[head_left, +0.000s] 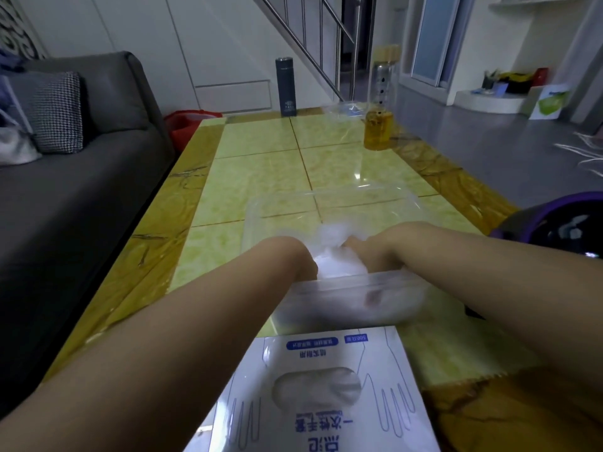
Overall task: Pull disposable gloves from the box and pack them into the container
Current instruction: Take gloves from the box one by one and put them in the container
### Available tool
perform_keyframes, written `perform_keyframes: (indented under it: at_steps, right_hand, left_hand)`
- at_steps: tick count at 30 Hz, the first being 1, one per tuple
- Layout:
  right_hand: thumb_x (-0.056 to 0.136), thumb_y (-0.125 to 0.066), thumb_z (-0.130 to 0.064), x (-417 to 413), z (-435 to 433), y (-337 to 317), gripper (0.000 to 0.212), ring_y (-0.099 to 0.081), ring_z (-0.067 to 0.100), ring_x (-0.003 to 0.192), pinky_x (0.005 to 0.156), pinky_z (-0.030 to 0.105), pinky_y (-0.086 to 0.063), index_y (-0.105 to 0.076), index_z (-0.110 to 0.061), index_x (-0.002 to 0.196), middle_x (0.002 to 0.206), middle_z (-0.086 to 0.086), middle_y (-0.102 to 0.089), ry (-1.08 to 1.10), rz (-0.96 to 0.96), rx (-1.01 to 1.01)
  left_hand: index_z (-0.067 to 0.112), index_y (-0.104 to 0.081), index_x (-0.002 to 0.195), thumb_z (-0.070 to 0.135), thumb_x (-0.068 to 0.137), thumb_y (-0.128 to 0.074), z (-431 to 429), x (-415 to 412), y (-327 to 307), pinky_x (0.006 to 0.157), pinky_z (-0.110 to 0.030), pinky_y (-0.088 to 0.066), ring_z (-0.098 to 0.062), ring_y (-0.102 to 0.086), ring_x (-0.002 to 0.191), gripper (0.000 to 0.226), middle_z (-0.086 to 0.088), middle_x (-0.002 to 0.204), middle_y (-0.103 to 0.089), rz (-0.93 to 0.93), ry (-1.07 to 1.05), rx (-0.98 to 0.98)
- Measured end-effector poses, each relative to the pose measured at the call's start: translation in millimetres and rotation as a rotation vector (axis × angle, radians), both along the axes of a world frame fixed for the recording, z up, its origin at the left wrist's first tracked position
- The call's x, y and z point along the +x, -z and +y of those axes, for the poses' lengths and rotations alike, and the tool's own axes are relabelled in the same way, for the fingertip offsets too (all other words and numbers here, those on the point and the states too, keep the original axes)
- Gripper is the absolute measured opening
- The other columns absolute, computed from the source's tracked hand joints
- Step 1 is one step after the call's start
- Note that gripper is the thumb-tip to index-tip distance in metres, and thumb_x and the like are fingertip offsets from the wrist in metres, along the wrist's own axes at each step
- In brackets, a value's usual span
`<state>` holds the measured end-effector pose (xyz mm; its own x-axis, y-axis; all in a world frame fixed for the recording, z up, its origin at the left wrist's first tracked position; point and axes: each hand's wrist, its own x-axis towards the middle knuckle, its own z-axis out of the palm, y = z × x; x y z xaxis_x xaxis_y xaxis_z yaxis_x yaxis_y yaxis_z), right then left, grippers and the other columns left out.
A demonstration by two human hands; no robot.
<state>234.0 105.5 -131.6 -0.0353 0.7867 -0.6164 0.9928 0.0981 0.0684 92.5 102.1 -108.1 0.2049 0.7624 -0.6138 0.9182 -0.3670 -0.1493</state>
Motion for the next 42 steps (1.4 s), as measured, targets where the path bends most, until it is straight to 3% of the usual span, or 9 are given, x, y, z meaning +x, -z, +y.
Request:
perform_keyframes:
  at_steps: [3, 10, 14, 19, 23, 27, 33, 38, 42]
  right_hand:
    - [0.071, -0.081, -0.038, -2, -1, -2, 0.112, -0.036, 0.035, 0.131, 0.101, 0.045, -0.039, -0.004, -0.025, 0.151, 0.151, 0.010, -0.024, 0.019, -0.026, -0.017]
    - [0.073, -0.079, -0.037, -10, -14, -21, 0.100, -0.045, 0.030, 0.128, 0.095, 0.037, -0.046, -0.019, -0.021, 0.151, 0.153, 0.006, -0.028, -0.016, 0.027, 0.084]
    - [0.084, -0.070, -0.033, -17, -38, -57, 0.058, -0.062, 0.021, 0.102, 0.089, 0.034, -0.053, -0.049, -0.016, 0.136, 0.128, 0.004, -0.056, -0.055, 0.148, 0.261]
    - [0.090, -0.062, -0.030, -35, -98, -88, 0.021, -0.058, 0.006, 0.084, 0.073, 0.021, -0.048, -0.069, -0.020, 0.108, 0.101, -0.008, -0.066, -0.151, 0.418, 0.729]
    - [0.090, -0.063, -0.027, -56, -148, -60, 0.015, -0.054, -0.002, 0.072, 0.063, 0.008, -0.039, -0.072, -0.024, 0.100, 0.087, -0.016, -0.063, -0.220, 0.585, 0.626]
    - [0.092, -0.056, -0.033, -65, -164, -1, 0.025, -0.057, 0.015, 0.100, 0.080, 0.030, -0.046, -0.067, -0.033, 0.115, 0.107, -0.008, -0.063, -0.204, 0.413, 0.479]
    - [0.091, -0.058, -0.036, -69, -158, 18, 0.022, -0.053, 0.015, 0.094, 0.069, 0.027, -0.033, -0.068, -0.039, 0.111, 0.084, -0.014, -0.044, -0.211, 0.381, 0.532]
    - [0.087, -0.062, -0.029, -70, -146, 22, 0.015, -0.057, 0.020, 0.096, 0.073, 0.032, -0.045, -0.072, -0.032, 0.097, 0.094, -0.007, -0.059, -0.262, 0.366, 0.546]
    - [0.091, -0.057, -0.027, -67, -149, 13, 0.012, -0.053, 0.017, 0.097, 0.079, 0.034, -0.044, -0.067, -0.023, 0.098, 0.094, -0.008, -0.048, -0.292, 0.429, 0.532]
  left_hand:
    - [0.007, -0.054, 0.128, 0.029, 0.099, -0.043, -2, 2, -2, 0.095, -0.029, -0.041, -0.021, -0.048, 0.094, 0.039, -0.008, 0.098, -0.050, -0.005, 0.029, 0.003]
    - [0.006, -0.053, 0.131, 0.049, 0.095, -0.045, -19, -16, -46, 0.100, -0.035, -0.040, -0.023, -0.055, 0.110, 0.056, -0.006, 0.129, -0.057, -0.024, 0.256, 0.084]
    - [0.016, -0.057, 0.130, 0.041, 0.096, -0.048, -39, -52, -79, 0.106, -0.033, -0.037, -0.017, -0.053, 0.119, 0.044, 0.001, 0.133, -0.057, -0.327, 0.158, 0.146]
    - [0.025, -0.064, 0.117, 0.032, 0.096, -0.053, -77, -90, -72, 0.076, -0.016, -0.041, -0.002, -0.056, 0.089, 0.026, 0.012, 0.110, -0.064, -0.759, 0.020, 0.363]
    - [0.027, -0.066, 0.097, 0.027, 0.093, -0.057, -114, -101, -38, 0.059, -0.005, -0.043, 0.004, -0.057, 0.079, 0.010, 0.018, 0.088, -0.061, -1.018, -0.088, 0.422]
    - [0.024, -0.068, 0.095, 0.023, 0.091, -0.061, -135, -97, 7, 0.060, -0.007, -0.039, -0.005, -0.057, 0.081, 0.008, 0.016, 0.085, -0.058, -0.956, -0.094, 0.348]
    - [0.038, -0.061, 0.120, 0.037, 0.084, -0.067, -138, -96, 32, 0.102, -0.034, -0.035, -0.022, -0.037, 0.124, 0.037, 0.000, 0.131, -0.042, -0.653, -0.047, 0.199]
    - [0.041, -0.054, 0.127, 0.037, 0.083, -0.068, -137, -96, 32, 0.101, -0.029, -0.028, -0.020, -0.030, 0.126, 0.046, 0.003, 0.134, -0.034, -0.652, -0.008, 0.170]
    - [0.041, -0.050, 0.131, 0.039, 0.083, -0.067, -138, -97, 32, 0.103, -0.031, -0.027, -0.020, -0.027, 0.128, 0.050, 0.004, 0.137, -0.032, -0.646, 0.000, 0.171]
